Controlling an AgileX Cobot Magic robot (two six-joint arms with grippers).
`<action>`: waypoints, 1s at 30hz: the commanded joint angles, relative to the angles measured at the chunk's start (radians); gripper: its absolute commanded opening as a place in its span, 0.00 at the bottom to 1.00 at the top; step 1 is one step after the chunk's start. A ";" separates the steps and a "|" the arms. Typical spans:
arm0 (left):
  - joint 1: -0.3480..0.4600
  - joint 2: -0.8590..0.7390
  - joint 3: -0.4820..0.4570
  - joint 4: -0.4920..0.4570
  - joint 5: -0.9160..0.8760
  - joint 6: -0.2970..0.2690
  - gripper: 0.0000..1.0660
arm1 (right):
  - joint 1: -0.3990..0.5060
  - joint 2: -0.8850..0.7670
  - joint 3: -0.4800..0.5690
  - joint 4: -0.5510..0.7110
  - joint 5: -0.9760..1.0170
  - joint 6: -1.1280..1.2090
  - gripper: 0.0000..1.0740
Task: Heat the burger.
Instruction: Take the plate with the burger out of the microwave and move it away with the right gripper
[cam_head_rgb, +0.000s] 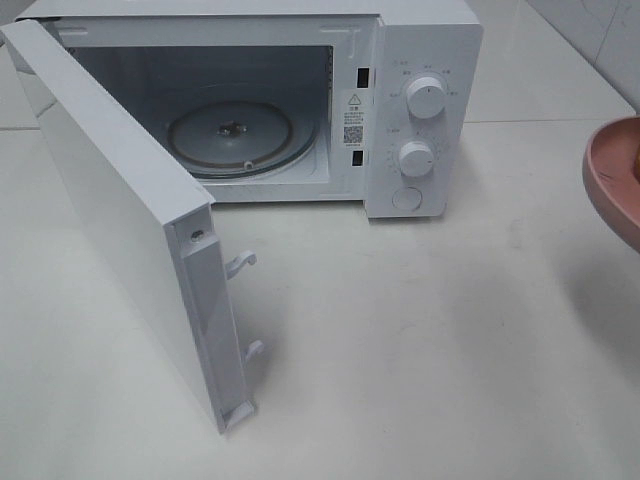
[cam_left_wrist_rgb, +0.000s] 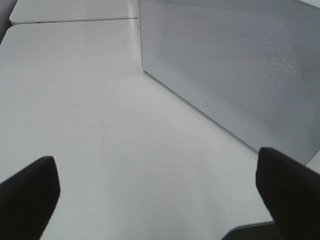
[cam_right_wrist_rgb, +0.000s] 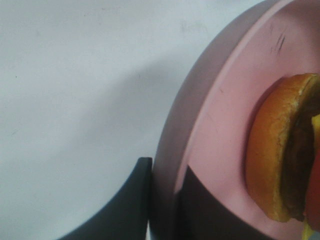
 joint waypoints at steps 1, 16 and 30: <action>0.004 -0.007 0.004 -0.010 -0.013 0.001 0.94 | -0.004 -0.014 0.028 -0.091 0.004 0.108 0.00; 0.004 -0.007 0.004 -0.010 -0.013 0.001 0.94 | -0.004 -0.014 0.043 -0.192 0.083 0.370 0.01; 0.004 -0.007 0.004 -0.010 -0.013 0.001 0.94 | -0.004 0.140 0.043 -0.250 0.194 0.666 0.01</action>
